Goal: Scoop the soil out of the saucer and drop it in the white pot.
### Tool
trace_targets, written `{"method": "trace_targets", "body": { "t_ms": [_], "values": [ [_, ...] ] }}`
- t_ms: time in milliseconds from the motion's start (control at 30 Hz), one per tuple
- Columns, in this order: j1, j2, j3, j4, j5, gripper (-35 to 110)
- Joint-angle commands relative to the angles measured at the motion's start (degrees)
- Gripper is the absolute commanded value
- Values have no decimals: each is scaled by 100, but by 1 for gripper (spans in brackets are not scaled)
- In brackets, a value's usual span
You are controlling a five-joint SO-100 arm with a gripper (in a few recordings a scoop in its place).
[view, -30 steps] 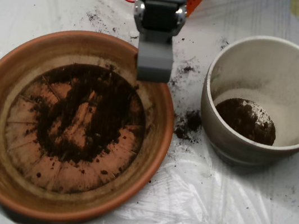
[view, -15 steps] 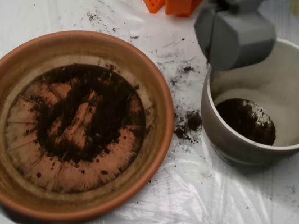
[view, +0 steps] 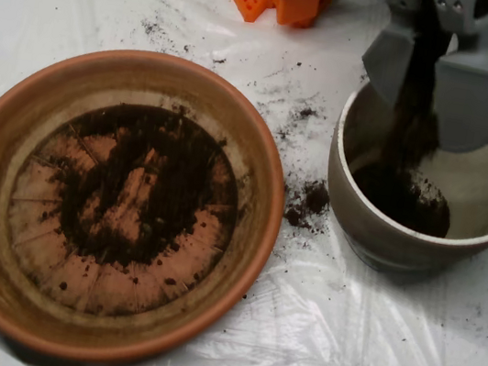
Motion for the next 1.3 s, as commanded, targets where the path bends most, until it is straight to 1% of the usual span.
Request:
{"method": "trace_targets", "body": {
  "t_ms": [0, 200, 367, 500, 733, 833, 967, 1133, 1267],
  "values": [
    [-123, 545, 229, -88, -70, 40],
    [-114, 738, 598, -149, -70, 46],
    [-97, 835, 598, -123, -18, 46],
    [132, 879, 448, -132, 264, 45],
    [1072, 1099, 123, -158, 1028, 44],
    [1644, 1187, 70, -167, 1433, 43],
    [2426, 1169, 70, -97, 1644, 43],
    [3261, 1362, 756, -211, 1705, 43],
    [3806, 1863, 2030, -773, 1573, 42]
  ]
}}
